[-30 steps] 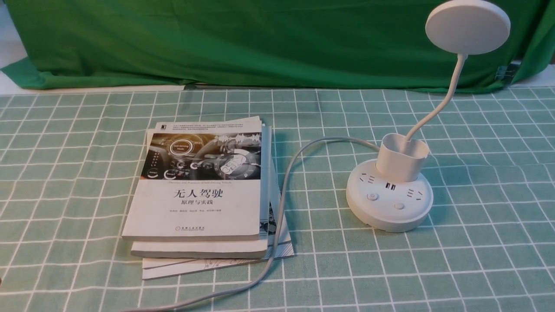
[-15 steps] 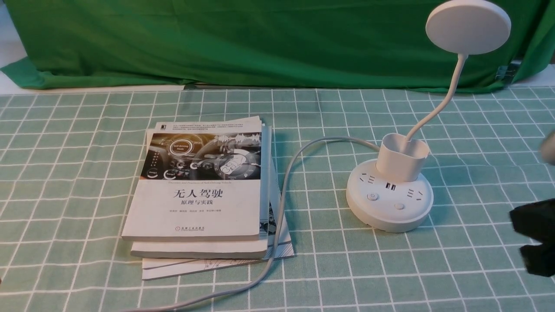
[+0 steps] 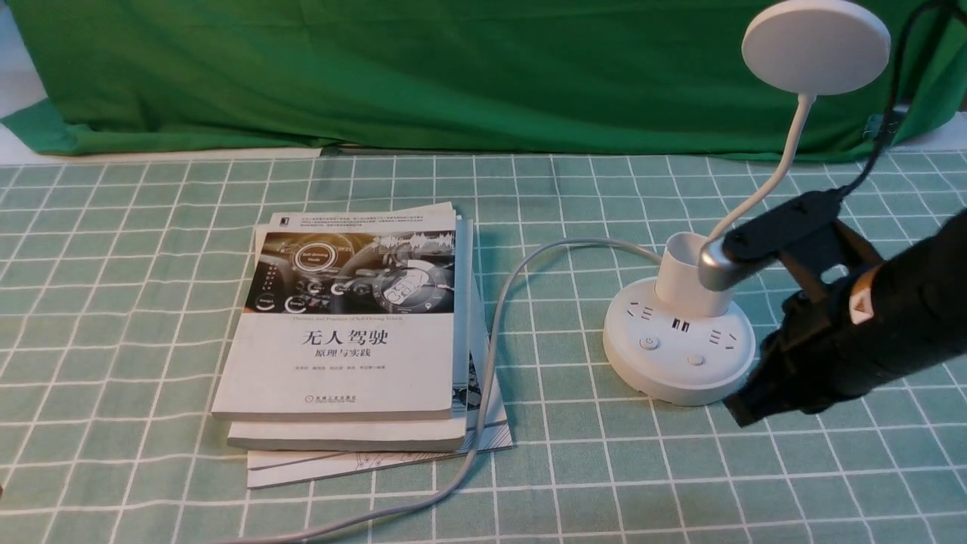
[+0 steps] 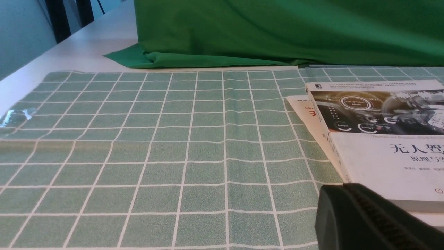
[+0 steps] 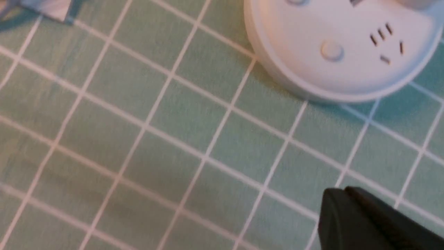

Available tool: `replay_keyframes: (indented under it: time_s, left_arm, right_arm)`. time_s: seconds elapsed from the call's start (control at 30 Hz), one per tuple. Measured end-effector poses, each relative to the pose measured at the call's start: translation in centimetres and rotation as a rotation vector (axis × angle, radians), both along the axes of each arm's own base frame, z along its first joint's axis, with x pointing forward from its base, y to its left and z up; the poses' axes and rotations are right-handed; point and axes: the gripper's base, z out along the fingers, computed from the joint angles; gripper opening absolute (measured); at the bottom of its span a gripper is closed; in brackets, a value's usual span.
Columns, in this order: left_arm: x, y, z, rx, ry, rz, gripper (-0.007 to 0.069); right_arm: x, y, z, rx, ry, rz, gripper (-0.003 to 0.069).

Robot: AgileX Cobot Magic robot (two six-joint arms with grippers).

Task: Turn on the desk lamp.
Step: Use the right arm to press the button switch on the lamp holder

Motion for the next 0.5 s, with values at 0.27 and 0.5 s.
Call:
replay_keyframes:
  time_s: [0.27, 0.5]
  left_arm:
    - [0.0, 0.0, 0.0, 0.000, 0.000, 0.001, 0.0021]
    - [0.0, 0.0, 0.0, 0.000, 0.000, 0.001, 0.0021]
  right_arm:
    - [4.7, 2.0, -2.4, 0.003, -0.014, -0.002, 0.0028]
    - [7.1, 2.1, -4.2, 0.006, -0.020, -0.029, 0.0028]
